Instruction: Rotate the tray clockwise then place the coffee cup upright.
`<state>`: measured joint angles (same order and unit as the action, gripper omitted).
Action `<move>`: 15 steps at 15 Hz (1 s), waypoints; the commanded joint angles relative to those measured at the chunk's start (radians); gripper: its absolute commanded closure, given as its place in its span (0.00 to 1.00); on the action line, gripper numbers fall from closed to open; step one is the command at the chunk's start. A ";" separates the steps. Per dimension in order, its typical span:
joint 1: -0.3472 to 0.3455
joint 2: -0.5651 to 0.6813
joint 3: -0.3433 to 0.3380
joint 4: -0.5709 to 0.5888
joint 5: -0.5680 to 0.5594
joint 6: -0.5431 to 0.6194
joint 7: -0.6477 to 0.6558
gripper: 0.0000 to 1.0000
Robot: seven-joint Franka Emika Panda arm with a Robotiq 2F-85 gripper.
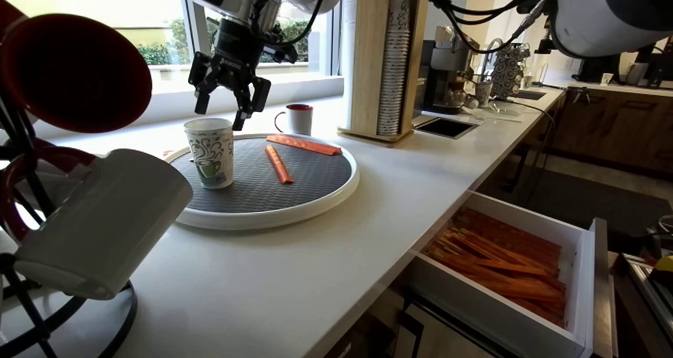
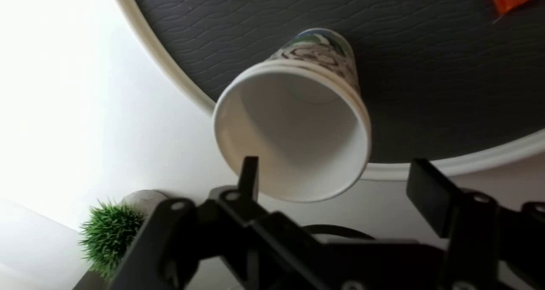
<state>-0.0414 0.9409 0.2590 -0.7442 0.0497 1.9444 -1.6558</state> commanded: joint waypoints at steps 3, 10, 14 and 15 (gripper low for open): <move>0.053 -0.083 -0.064 0.055 -0.025 -0.086 0.327 0.00; 0.000 -0.316 -0.123 -0.133 -0.010 -0.065 0.666 0.00; -0.042 -0.445 -0.136 -0.310 0.028 -0.073 0.822 0.00; -0.051 -0.468 -0.134 -0.354 0.041 -0.072 0.857 0.00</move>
<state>-0.0708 0.5951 0.1322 -0.8998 0.0532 1.8762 -0.9003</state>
